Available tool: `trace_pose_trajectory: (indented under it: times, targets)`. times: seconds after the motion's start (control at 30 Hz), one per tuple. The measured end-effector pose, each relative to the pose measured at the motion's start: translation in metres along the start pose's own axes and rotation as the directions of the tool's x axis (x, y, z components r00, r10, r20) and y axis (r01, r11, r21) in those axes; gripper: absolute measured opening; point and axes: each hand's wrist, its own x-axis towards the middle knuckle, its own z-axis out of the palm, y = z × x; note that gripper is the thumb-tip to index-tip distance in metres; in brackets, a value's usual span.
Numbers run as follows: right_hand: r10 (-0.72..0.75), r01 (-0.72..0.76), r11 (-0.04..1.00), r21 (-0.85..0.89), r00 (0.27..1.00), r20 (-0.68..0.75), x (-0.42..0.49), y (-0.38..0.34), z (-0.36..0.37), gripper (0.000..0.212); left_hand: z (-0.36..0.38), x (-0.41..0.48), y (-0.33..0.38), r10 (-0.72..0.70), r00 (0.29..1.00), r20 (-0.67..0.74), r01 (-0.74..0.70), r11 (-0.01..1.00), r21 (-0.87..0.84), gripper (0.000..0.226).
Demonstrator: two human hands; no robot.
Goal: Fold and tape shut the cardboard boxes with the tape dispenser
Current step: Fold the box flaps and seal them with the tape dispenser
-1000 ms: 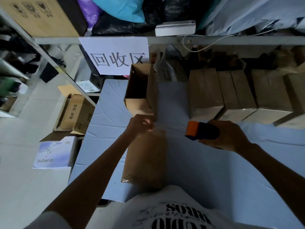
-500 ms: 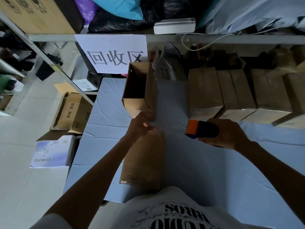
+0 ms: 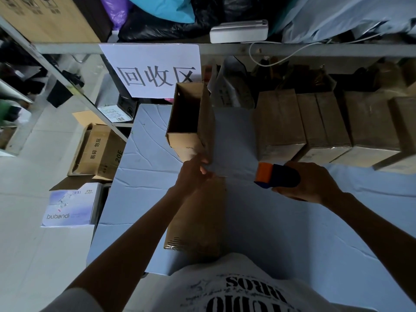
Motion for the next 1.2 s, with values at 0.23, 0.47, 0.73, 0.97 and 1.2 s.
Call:
trace_pose_trajectory:
  times: [0.23,0.47,0.73,0.97,1.2]
  targets:
    - [-0.002,0.002,1.000,0.001,1.000,0.023,0.001,0.002,-0.001,0.062,0.004,-0.003,-0.004,0.063,0.996,-0.061,-0.063,0.998,-0.013,0.038]
    - [-0.006,0.006,1.000,-0.012,0.999,0.032,0.002,0.004,0.008,0.062,0.007,-0.001,-0.014,-0.005,0.996,-0.091,0.015,0.993,0.114,0.034]
    - [-0.018,0.018,1.000,-0.015,0.999,0.031,-0.001,0.014,0.014,0.058,0.012,-0.013,-0.022,-0.161,0.986,-0.047,0.167,0.964,0.209,0.043]
    - [0.000,0.003,0.999,-0.036,0.998,0.061,-0.004,0.015,0.019,0.059,0.032,-0.024,0.023,-0.418,0.890,-0.185,0.450,0.870,0.202,0.078]
    - [-0.012,0.014,0.999,-0.031,0.999,0.050,-0.013,0.014,0.013,0.062,0.044,-0.045,0.022,-0.392,0.916,-0.086,0.397,0.857,0.327,0.122]
